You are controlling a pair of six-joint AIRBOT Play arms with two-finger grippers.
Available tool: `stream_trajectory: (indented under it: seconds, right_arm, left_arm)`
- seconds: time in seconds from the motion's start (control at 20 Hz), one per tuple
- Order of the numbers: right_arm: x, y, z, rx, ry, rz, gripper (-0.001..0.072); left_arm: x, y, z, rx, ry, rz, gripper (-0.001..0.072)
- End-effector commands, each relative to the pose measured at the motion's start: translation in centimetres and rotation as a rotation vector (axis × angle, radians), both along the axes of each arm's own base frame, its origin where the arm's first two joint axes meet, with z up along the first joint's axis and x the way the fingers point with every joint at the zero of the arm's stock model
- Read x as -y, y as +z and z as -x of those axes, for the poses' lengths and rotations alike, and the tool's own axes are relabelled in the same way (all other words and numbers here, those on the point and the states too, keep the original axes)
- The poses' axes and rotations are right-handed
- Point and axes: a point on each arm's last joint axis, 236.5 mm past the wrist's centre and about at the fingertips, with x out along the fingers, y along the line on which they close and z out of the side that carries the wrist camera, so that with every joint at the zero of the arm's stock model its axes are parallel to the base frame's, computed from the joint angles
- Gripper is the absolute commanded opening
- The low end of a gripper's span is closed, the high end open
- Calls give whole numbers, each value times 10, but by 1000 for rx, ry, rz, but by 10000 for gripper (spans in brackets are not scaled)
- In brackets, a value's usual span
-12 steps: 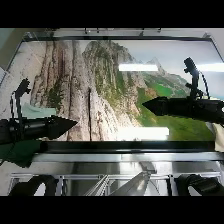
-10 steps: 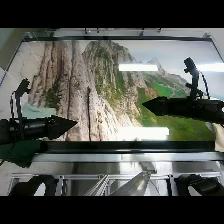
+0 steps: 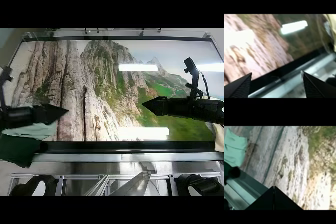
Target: Fold the shirts.
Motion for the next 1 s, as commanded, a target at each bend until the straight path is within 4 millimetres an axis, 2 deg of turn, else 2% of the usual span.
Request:
stream_trajectory:
  seconds: [0.0,0.1,0.2,0.25,0.35,0.45,0.65,0.75,0.9,0.95]
  right_arm:
    - [0,-1,0,-1,1,1,26]
    - [0,0,0,-1,1,1,26]
    - [0,-1,0,-3,1,1,26]
    - [0,-2,0,-5,1,2,26]
    - [0,-2,0,-6,1,1,26]
    - [0,-1,-2,-1,-4,0,26]
    - [0,2,-6,9,-20,-10,26]
    - [0,3,-5,8,-20,-17,26]
    - [0,3,-5,8,-20,-17,26]
    - [0,3,-5,8,-20,-17,26]
  left_arm:
    - [-87,12,-38,-55,187,-116,712]
    - [-154,0,-59,-110,346,-188,712]
    - [-215,-30,-63,-215,444,-269,712]
    - [-237,-45,-65,-260,476,-292,713]
    - [-262,-75,-81,-307,472,-290,712]
    - [-271,-110,-94,-377,438,-286,712]
    - [-278,-183,-95,-562,309,-401,713]
    - [-271,-208,-96,-620,245,-430,713]
    - [-244,-235,-90,-705,145,-409,711]
    - [-236,-240,-89,-725,118,-405,687]
